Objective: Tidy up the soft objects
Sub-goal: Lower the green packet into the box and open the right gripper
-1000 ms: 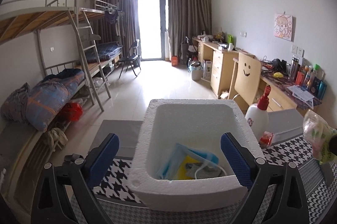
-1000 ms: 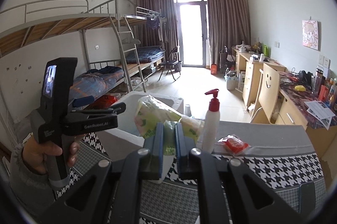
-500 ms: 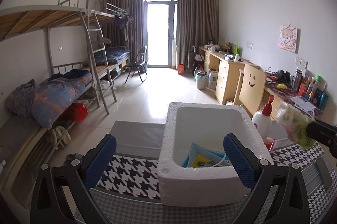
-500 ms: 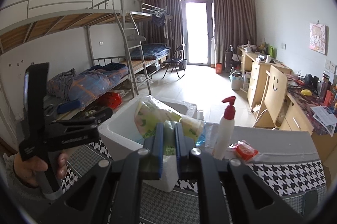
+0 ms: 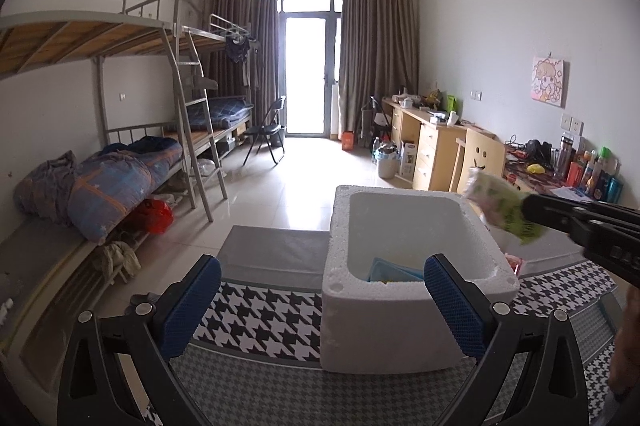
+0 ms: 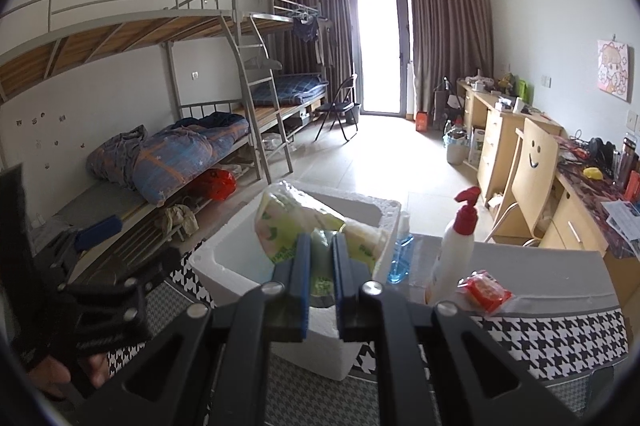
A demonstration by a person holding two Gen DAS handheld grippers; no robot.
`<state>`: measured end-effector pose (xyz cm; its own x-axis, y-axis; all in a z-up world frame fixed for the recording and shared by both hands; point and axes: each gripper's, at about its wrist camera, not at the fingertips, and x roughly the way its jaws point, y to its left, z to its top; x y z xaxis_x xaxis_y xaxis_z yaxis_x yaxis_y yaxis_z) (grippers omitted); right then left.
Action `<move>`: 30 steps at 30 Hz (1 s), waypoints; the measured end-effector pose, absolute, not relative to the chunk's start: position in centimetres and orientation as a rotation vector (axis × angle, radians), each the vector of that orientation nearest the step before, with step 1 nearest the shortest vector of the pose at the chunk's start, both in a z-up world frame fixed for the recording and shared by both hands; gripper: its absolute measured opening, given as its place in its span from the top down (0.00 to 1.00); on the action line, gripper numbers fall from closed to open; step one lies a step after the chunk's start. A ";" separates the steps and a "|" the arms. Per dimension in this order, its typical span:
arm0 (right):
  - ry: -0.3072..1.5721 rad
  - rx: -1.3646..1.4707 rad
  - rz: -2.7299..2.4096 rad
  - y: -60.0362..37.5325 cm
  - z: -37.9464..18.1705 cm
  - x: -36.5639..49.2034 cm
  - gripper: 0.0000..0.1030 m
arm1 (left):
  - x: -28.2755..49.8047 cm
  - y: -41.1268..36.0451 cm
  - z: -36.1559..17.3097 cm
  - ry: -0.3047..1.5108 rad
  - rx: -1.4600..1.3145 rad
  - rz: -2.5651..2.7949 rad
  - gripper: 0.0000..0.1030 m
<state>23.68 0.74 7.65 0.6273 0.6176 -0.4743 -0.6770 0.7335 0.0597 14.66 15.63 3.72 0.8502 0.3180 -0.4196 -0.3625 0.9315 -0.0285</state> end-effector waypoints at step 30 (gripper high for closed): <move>0.577 -0.155 0.804 3.9 5.6 24.6 0.39 | 12.0 17.2 3.5 0.400 -0.125 0.378 0.01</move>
